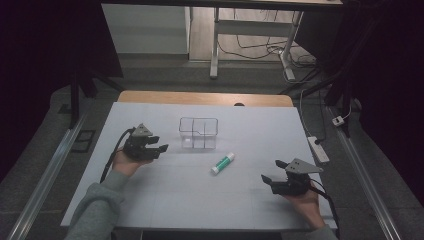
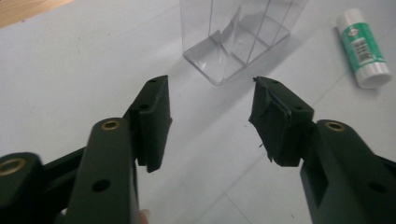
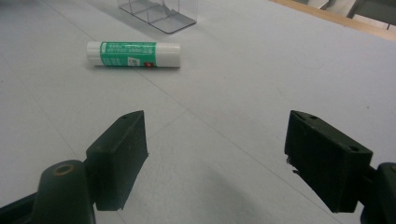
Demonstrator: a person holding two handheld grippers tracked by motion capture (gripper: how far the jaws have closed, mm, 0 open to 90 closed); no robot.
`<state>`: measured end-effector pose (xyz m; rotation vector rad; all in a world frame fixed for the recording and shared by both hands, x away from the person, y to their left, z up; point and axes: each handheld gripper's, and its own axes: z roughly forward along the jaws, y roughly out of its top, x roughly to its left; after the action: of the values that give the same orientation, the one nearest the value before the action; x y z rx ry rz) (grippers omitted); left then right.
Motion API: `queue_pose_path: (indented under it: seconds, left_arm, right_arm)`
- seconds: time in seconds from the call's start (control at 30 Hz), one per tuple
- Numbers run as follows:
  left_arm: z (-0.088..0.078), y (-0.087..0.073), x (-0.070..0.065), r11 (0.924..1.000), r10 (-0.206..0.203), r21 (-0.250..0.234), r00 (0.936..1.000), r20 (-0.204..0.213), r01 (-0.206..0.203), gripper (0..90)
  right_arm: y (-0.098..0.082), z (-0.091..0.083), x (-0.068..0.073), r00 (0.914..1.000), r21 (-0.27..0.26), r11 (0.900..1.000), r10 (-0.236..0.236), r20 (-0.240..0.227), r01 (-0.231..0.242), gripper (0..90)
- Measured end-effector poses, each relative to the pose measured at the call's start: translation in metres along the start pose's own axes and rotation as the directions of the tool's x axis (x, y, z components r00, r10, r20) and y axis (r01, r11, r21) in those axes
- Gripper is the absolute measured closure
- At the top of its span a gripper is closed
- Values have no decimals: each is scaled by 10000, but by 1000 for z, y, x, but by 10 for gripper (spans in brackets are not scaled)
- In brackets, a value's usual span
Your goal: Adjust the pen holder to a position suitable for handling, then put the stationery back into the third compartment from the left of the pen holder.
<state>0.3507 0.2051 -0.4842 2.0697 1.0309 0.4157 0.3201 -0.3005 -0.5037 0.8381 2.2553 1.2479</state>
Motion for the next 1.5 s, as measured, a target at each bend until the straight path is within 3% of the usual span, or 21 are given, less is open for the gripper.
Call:
queue_pose_path:
  seconds: [0.23,0.5,0.6,0.8,1.2,1.33,1.5]
  left_arm:
    - [-18,-23,-5,9999,-167,-33,9998,-59,167,364]
    - [-33,-43,-8,9991,-377,-184,9991,-185,373,334]
    - [-34,-47,-12,9996,-262,-48,9993,-261,261,320]
    - [-32,-55,-19,9999,84,140,10000,-18,-84,287]
    - [-35,-62,-24,9998,74,194,10000,-49,-73,256]
    - [-33,-63,-23,9996,63,282,10000,-63,-61,254]
    - [-32,-63,-22,9995,15,326,10000,-65,-13,252]
  right_arm:
    - [1,0,-1,9996,72,9996,-279,22,279,208]
    - [-1,-1,2,9989,102,9989,-465,78,464,218]
    - [-1,-2,3,9982,182,9982,-581,116,579,218]
    - [-2,-2,3,9968,211,9966,-803,5,803,217]
    - [-2,-3,2,9952,238,9951,-955,-192,959,208]
    - [2,-5,2,9900,385,9893,-1400,-176,1406,214]
    - [17,-9,-2,9877,326,9877,-1519,-378,1531,228]
